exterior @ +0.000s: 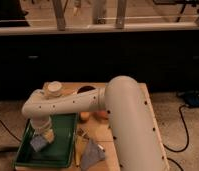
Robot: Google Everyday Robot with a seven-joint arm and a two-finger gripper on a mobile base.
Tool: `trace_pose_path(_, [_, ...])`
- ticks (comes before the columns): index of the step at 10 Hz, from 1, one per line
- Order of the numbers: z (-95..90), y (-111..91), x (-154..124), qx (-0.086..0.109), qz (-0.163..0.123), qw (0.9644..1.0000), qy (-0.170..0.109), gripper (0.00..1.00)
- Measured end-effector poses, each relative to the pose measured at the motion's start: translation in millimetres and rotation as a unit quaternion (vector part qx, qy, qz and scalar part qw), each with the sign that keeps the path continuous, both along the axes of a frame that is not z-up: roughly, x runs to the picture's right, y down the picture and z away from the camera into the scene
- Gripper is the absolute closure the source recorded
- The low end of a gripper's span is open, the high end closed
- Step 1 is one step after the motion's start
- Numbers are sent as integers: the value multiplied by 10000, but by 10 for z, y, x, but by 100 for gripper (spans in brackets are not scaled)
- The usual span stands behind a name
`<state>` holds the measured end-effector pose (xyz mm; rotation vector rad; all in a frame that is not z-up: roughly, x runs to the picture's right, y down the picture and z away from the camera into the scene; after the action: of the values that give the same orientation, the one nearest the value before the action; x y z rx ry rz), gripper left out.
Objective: Wipe tray with sponge
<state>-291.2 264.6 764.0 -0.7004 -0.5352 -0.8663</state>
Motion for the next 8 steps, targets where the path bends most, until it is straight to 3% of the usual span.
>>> trace_pose_path(1, [-71,124,80,-23,-63,10000,-21,98])
trace_pose_path(3, [-103,189,323,-39,-17,10000,45,98])
trace_pose_path(6, [-33,75,790,12,234,9991,357,98])
trace_pose_path(8, [95,-114,904,69,406,9976,549,98])
